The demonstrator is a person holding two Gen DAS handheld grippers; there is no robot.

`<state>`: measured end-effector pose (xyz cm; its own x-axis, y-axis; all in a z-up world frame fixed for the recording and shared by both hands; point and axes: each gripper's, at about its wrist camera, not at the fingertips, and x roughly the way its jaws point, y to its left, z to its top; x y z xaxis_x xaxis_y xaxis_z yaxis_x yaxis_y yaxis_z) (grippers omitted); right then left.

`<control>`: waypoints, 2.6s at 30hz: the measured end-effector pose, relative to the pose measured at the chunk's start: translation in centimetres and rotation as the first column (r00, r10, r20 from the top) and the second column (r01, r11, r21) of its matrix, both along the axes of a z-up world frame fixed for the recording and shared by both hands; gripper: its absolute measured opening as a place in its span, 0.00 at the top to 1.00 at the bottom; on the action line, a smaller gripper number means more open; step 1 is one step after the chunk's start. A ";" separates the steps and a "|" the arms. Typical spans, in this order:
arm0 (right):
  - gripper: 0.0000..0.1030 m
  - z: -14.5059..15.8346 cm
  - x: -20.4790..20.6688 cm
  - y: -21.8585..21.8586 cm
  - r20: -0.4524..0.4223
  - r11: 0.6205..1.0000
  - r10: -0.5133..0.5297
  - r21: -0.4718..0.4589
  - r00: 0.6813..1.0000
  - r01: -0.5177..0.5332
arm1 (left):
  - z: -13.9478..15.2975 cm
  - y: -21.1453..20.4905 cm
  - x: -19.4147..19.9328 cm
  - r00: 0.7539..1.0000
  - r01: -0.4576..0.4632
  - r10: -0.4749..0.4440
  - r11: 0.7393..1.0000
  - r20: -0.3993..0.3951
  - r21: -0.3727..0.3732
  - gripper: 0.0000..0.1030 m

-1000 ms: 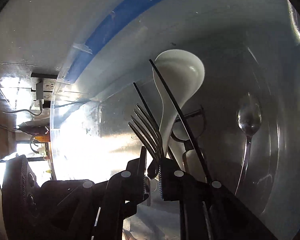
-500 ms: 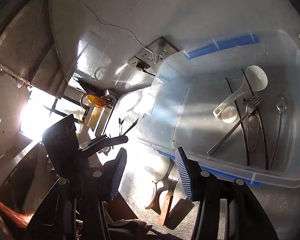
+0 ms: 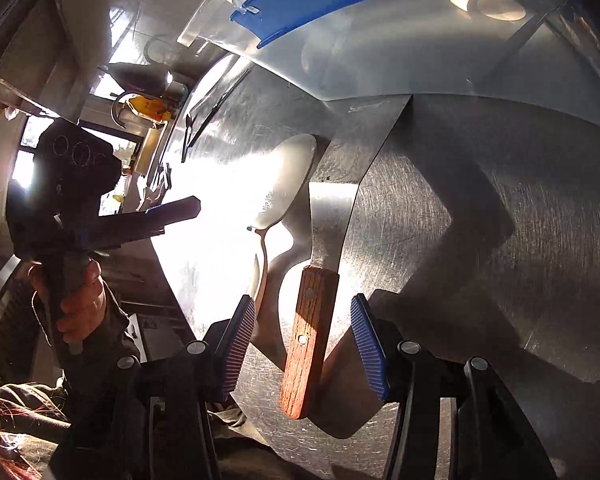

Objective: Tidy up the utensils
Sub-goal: 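Grasp the wooden handle of the metal spatula with the right gripper, then grip the spatula with the left gripper while the right gripper lifts it to the box, then open both grippers to drop the spatula into the box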

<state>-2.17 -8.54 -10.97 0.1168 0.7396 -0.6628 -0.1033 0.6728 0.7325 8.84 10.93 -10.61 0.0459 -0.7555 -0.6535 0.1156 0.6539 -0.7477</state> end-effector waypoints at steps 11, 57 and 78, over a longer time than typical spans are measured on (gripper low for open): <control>0.79 -3.8 0.1 0.5 -0.081 0.977 -0.131 0.161 0.988 0.143 | -2.3 -3.1 1.0 0.994 0.082 -0.088 0.993 -0.064 -0.085 0.17; 0.84 15.5 17.6 -13.4 0.303 0.989 -0.137 0.099 0.943 0.112 | 14.1 -22.1 16.2 0.921 0.181 -0.223 0.971 0.319 0.156 0.76; 0.61 7.1 19.0 -16.8 0.072 0.947 -0.196 -0.246 0.978 0.208 | 7.3 -23.2 16.5 0.915 0.249 -0.341 0.899 0.217 0.361 0.58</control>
